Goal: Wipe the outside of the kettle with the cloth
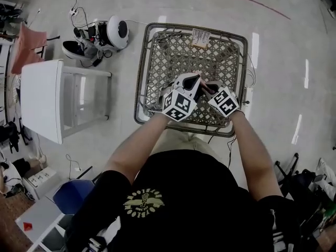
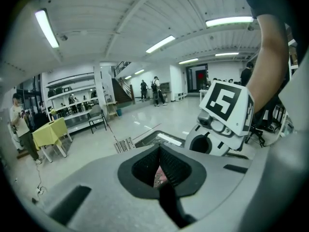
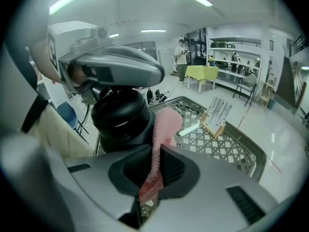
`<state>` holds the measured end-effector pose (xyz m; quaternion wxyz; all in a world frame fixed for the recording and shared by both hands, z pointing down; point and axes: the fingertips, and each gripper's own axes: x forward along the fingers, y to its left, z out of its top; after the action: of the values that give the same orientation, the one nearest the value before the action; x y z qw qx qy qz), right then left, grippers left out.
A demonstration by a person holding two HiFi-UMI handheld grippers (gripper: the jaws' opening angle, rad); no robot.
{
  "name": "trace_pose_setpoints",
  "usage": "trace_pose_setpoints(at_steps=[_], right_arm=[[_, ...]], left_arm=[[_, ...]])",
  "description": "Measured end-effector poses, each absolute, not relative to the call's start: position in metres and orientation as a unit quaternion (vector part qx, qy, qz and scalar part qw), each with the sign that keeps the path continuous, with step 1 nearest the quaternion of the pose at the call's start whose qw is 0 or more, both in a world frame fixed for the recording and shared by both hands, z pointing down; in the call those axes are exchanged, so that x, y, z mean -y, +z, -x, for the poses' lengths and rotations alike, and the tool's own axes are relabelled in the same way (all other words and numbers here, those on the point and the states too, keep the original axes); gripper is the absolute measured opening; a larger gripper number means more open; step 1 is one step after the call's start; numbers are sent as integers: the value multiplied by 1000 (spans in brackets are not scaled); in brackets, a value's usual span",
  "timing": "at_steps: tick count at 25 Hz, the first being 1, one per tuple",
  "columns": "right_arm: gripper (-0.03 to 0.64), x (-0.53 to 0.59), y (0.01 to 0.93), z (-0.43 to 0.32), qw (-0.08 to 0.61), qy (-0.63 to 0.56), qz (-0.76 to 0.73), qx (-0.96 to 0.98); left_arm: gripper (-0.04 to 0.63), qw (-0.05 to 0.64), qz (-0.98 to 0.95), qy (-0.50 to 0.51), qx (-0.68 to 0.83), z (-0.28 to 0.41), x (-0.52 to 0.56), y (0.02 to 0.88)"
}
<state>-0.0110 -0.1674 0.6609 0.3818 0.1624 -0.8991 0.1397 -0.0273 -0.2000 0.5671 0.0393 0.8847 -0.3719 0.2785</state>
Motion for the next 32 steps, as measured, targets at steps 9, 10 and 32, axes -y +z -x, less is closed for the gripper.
trace_pose_setpoints(at_steps=[9, 10, 32], right_arm=[[28, 104, 665, 10, 366, 178, -167, 898], [28, 99, 665, 10, 366, 182, -166, 898], [28, 48, 647, 73, 358, 167, -98, 913]], left_arm=[[8, 56, -886, 275, 370, 30, 201, 565], [8, 61, -887, 272, 368, 29, 201, 564], [8, 60, -891, 265, 362, 29, 193, 559]])
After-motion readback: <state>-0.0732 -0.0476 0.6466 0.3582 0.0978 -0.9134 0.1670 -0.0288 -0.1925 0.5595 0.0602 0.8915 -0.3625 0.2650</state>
